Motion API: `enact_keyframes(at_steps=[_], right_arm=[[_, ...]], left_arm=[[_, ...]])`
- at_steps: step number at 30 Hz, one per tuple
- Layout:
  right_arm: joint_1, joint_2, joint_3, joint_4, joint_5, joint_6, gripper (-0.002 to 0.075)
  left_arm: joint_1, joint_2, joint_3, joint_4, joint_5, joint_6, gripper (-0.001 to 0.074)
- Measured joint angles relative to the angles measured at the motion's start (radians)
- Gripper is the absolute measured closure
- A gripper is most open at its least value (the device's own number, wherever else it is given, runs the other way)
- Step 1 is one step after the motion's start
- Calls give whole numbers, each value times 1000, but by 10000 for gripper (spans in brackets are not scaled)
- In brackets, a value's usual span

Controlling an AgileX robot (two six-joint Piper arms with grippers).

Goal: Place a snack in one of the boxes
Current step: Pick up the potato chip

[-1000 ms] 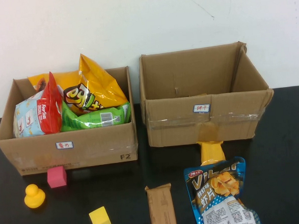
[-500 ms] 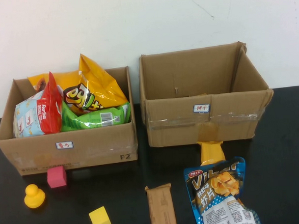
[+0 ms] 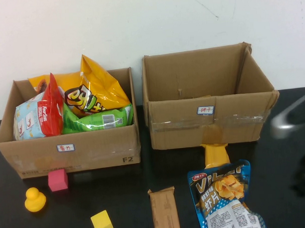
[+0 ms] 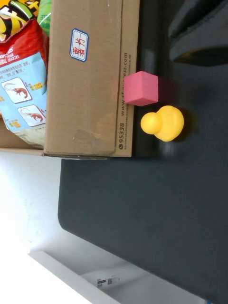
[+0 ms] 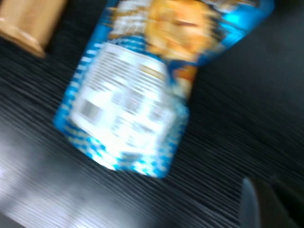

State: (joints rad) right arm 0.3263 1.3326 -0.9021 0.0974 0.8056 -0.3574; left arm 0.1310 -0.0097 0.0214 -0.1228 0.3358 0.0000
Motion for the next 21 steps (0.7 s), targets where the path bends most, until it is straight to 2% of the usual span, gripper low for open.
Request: enact_keyframes(at_steps=[2, 5, 7, 9, 13, 21], right_arm=[[42, 84, -30, 25, -16, 18, 628], [71, 187, -50, 70, -62, 58, 400], [76, 252, -52, 103, -112, 72, 206], [76, 314, -56, 125, -167, 74, 106], [76, 420, -56, 165, -295, 74, 48], [101, 593, -63, 255, -407, 45, 35]], left_arm=[[0, 0, 0, 0, 0, 0, 736], [0, 0, 0, 0, 0, 0, 736], [0, 0, 0, 0, 0, 0, 736], [0, 0, 0, 0, 0, 0, 736], [0, 0, 0, 0, 0, 0, 736], [0, 0, 0, 0, 0, 0, 736]])
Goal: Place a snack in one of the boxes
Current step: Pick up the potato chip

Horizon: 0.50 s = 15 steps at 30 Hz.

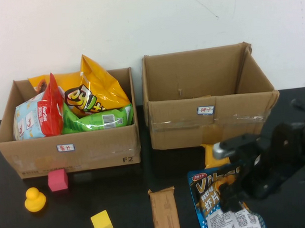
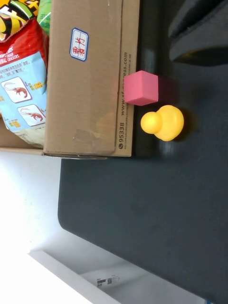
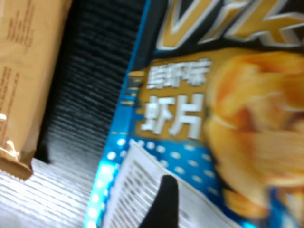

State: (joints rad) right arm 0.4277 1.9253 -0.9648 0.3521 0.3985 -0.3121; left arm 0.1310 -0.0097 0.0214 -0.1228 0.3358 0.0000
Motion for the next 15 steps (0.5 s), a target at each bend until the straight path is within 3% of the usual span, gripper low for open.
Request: enact_keyframes(at_steps=[10, 12, 15], right_arm=[[43, 133, -43, 62, -51, -28, 46], [43, 142, -63, 66, -26, -30, 124], [43, 145, -89, 66, 20, -57, 395]], left_arm=[[0, 0, 0, 0, 0, 0, 736], [0, 0, 0, 0, 0, 0, 736], [0, 0, 0, 0, 0, 0, 736]])
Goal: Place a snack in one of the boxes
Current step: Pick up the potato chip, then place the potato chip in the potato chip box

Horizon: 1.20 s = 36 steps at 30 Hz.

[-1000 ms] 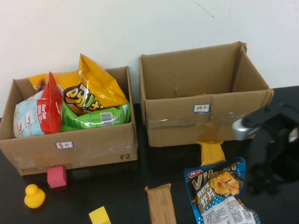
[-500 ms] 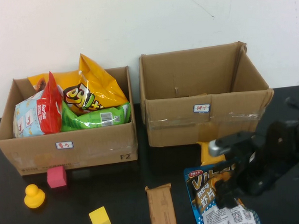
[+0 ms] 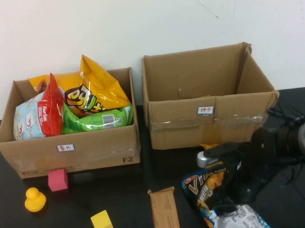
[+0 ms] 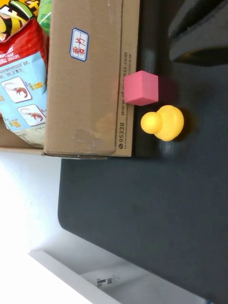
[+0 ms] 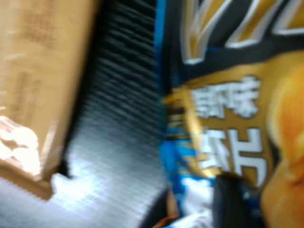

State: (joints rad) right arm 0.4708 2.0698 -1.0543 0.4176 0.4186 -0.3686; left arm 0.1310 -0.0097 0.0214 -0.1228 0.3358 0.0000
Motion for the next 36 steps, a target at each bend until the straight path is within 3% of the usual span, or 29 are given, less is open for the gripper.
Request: enact_keyframes(at_steps=[1, 2, 9, 18, 27, 36], right_arm=[[0, -11, -7, 0, 18, -3, 476], [0, -22, -12, 0, 29, -4, 484], [33, -230, -20, -12, 33, -8, 485], [160, -417, -191, -143, -231, -18, 485], [230, -197, -486, -208, -495, -20, 485], [251, 133, -904, -214, -370, -29, 485]], left_arm=[[0, 0, 0, 0, 0, 0, 736], [0, 0, 0, 0, 0, 0, 736], [0, 0, 0, 0, 0, 0, 736], [0, 0, 0, 0, 0, 0, 736], [0, 0, 0, 0, 0, 0, 736], [0, 0, 0, 0, 0, 0, 736]])
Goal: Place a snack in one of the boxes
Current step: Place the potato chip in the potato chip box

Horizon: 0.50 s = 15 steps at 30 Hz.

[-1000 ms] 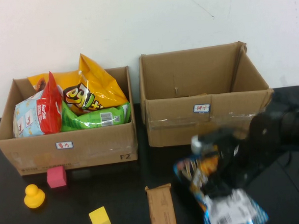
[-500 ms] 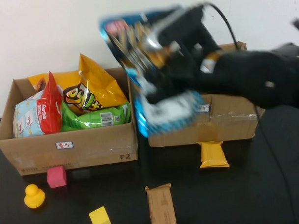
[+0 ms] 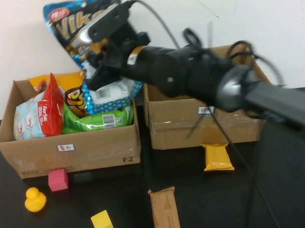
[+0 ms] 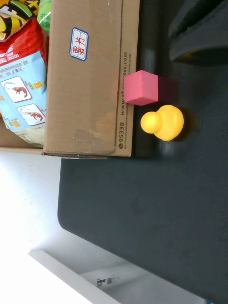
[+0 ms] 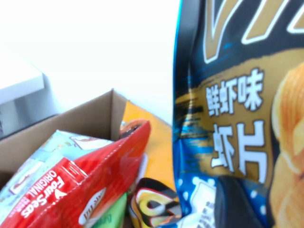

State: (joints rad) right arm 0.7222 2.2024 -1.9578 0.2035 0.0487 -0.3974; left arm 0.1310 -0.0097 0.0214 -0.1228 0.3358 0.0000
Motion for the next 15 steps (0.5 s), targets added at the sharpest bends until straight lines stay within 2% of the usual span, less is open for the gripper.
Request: enact_keyframes(at_steps=[7, 15], right_arm=[[17, 224, -238, -4, 59, -24, 485], [21, 357, -328, 64, 66, -39, 485]], left_arm=[[0, 0, 0, 0, 0, 0, 736], [0, 0, 0, 0, 0, 0, 736]])
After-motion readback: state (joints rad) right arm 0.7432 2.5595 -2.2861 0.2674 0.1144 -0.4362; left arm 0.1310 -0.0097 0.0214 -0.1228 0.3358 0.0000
